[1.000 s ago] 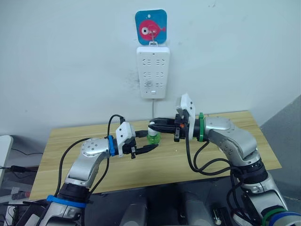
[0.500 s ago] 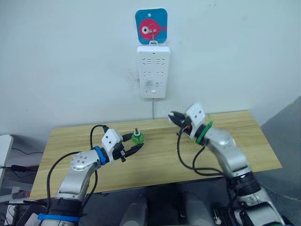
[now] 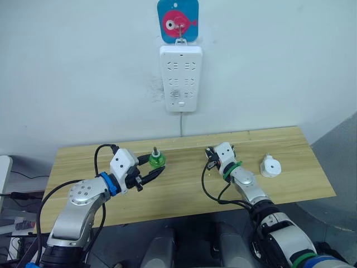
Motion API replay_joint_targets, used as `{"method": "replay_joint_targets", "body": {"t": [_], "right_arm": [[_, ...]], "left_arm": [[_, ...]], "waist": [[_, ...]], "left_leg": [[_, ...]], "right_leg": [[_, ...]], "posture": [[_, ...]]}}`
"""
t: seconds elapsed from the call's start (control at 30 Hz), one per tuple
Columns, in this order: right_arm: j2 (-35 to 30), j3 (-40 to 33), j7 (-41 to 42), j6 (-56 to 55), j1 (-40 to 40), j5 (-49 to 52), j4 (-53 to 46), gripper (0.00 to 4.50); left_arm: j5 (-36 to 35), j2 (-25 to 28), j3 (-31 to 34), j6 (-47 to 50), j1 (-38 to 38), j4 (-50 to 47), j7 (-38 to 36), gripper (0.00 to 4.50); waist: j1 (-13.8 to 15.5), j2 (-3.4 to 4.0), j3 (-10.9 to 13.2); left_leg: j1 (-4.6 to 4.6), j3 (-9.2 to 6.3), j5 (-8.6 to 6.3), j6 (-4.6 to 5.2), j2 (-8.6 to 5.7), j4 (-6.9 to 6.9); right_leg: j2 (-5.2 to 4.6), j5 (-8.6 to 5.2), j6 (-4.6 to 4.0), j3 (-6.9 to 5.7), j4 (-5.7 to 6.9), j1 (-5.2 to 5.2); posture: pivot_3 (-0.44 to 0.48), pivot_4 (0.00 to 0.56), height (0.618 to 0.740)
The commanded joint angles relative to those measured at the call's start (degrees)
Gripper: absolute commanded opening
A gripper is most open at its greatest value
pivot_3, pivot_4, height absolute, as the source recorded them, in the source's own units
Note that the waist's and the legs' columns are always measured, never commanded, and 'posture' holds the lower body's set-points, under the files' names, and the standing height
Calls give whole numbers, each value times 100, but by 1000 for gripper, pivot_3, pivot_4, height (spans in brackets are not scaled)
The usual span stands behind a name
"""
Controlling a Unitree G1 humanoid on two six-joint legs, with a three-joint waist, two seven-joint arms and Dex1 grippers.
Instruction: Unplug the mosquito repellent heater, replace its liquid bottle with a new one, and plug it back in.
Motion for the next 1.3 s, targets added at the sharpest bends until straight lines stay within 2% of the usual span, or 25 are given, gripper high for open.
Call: {"method": "replay_joint_targets", "body": {"t": [0.03,0.13,0.17,0.33,0.43,0.53,0.77,1.17,1.27,1.3], "right_arm": [[56,-127,52,-292,-39,-8,243,1237],[44,-155,177,-325,29,26,-16,2311],[-22,-119,338,-276,152,59,-415,2609],[-654,221,1670,661,919,433,-3133,2609],[-1064,348,2626,2606,1213,1677,-4940,2609],[-1382,355,2978,3739,1165,2267,-5818,2609],[-1159,523,2861,4535,819,2338,-6187,2609],[-1028,701,2880,4509,609,2011,-5923,2609],[-1030,701,2931,4419,597,1949,-5879,2024],[-1033,687,2929,4396,603,1940,-5879,1683]], "left_arm": [[-143,11,71,50,2,-295,45,2221],[-117,-29,49,19,-46,-220,39,2221],[-99,-64,24,-28,-86,-150,28,2221],[78,-237,-285,-519,-380,436,-241,2221],[203,-288,-542,-955,-614,882,-551,2221],[286,-346,-694,-1333,-878,1299,-771,2221],[314,-609,-982,-1792,-1440,1846,-1079,2221],[321,-724,-1099,-1891,-1596,1868,-1201,2221],[302,-739,-1083,-1852,-1598,1840,-1187,2221],[296,-747,-1078,-1837,-1592,1824,-1180,2221]], "waist": [[0,1,2],[2,2,8],[2,3,9],[12,5,9],[6,2,7],[-1,2,2],[-3,-3,-8],[-9,-12,-50],[-9,-13,-61],[-9,-12,-64]], "left_leg": [[0,0,0,0,1,0],[-4,0,0,0,2,0],[-4,1,0,0,2,0],[-7,-4,0,-2,2,0],[-11,-3,1,-2,-1,1],[-10,-5,1,-3,6,1],[-16,-1,4,-9,12,1],[-20,9,5,-11,6,5],[-20,9,5,-11,5,5],[-20,9,5,-11,4,5]], "right_leg": [[0,0,0,1,0,0],[0,0,0,2,-2,-2],[0,0,0,2,-3,-2],[1,0,1,2,-5,0],[1,0,1,-1,-12,-1],[3,0,1,0,-16,-1],[5,2,-1,-7,-19,-6],[5,3,0,-11,-16,-14],[6,4,0,-12,-17,-14],[6,3,0,-11,-17,-14]], "posture": [[162,327,740],[150,319,740],[134,307,740],[76,267,740],[54,245,740],[22,225,740],[7,196,740],[8,175,740],[10,174,740],[12,173,740]]}}
